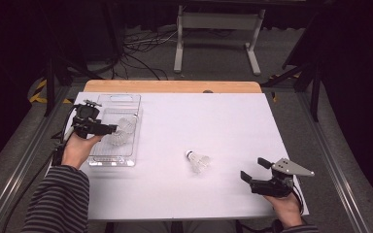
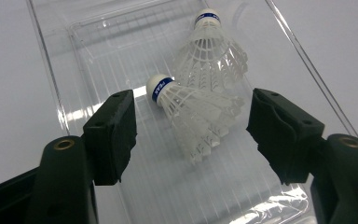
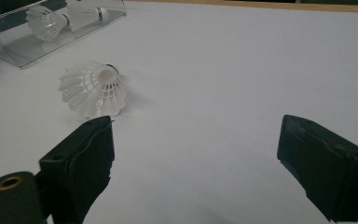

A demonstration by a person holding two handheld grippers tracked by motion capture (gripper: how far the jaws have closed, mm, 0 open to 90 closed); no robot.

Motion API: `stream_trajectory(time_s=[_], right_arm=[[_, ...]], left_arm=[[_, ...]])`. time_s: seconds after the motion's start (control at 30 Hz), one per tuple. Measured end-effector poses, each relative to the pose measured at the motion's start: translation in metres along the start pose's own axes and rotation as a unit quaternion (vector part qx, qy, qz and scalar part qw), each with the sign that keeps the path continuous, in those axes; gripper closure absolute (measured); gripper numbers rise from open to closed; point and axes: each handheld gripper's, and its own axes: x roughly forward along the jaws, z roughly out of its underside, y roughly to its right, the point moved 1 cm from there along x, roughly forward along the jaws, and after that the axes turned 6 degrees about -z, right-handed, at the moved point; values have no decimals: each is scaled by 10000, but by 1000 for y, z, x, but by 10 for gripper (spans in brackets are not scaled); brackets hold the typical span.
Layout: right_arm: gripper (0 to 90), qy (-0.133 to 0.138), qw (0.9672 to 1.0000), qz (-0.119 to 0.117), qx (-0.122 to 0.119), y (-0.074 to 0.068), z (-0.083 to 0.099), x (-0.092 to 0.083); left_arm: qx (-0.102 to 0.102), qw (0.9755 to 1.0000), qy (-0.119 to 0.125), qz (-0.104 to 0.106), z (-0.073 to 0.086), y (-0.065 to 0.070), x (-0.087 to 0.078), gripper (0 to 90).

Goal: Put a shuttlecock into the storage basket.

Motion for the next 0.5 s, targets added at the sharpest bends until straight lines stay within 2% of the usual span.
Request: stream_trajectory(time_s=[0.5], right_arm=[[118, 28, 10000, -2, 13, 0, 0, -1]], left_arm=[[151, 9992, 361, 13, 12, 5, -12, 307]])
